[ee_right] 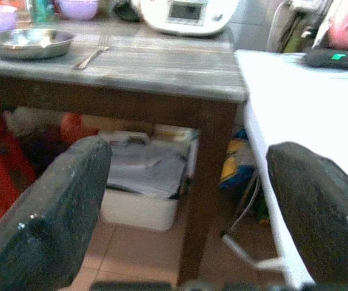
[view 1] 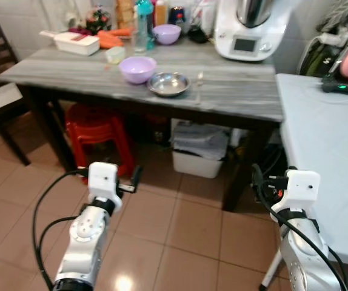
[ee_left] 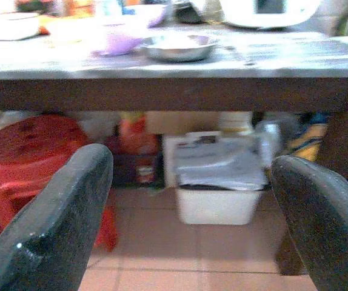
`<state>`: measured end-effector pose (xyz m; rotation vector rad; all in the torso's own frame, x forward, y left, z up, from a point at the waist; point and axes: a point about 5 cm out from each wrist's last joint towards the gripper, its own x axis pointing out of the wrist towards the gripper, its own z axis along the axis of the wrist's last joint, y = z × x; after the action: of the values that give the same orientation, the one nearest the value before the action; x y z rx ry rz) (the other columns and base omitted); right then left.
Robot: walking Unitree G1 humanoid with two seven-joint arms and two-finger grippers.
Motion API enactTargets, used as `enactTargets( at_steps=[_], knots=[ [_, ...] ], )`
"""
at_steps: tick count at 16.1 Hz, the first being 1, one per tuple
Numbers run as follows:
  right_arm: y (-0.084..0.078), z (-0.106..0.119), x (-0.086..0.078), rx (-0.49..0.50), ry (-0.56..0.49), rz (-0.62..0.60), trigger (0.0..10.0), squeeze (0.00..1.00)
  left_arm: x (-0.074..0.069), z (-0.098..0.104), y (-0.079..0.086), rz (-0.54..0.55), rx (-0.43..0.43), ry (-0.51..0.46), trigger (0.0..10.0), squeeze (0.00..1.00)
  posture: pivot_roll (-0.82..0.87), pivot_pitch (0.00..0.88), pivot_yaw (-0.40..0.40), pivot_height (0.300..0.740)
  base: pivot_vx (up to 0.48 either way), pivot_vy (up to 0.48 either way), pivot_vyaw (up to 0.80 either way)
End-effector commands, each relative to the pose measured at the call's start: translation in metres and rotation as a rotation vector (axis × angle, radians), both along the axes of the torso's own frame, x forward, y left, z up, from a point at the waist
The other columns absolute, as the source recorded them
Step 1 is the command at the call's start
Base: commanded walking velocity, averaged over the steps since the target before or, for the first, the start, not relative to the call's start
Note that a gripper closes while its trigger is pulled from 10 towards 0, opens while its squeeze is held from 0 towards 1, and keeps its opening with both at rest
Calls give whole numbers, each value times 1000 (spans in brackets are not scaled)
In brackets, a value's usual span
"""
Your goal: Setting the table
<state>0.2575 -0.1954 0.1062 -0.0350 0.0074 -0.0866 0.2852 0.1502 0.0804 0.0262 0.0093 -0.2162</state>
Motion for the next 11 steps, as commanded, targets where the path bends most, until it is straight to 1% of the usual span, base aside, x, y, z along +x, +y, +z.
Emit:
enactTargets(
  at_steps=[1,6,10,11],
  knots=[
    [1,2,2,7,-1,6,10000,0,0,1,4,10,1,1,10000,0,-81,0,-10,740,0,-337,0],
    [1,2,2,9,-4,7,10000,0,-1,-2,-1,-1,-10,15,10000,0,-84,0,-15,740,0,-336,0],
    [-6,1,3,1,8,-2,10000,0,-2,-3,-2,-2,-8,18,10000,0,-81,0,-17,740,0,-294,0],
    [-6,1,4,1,7,-3,10000,0,-2,-3,-2,-3,-10,18,10000,0,-81,0,-17,740,0,-296,-400]
  ],
)
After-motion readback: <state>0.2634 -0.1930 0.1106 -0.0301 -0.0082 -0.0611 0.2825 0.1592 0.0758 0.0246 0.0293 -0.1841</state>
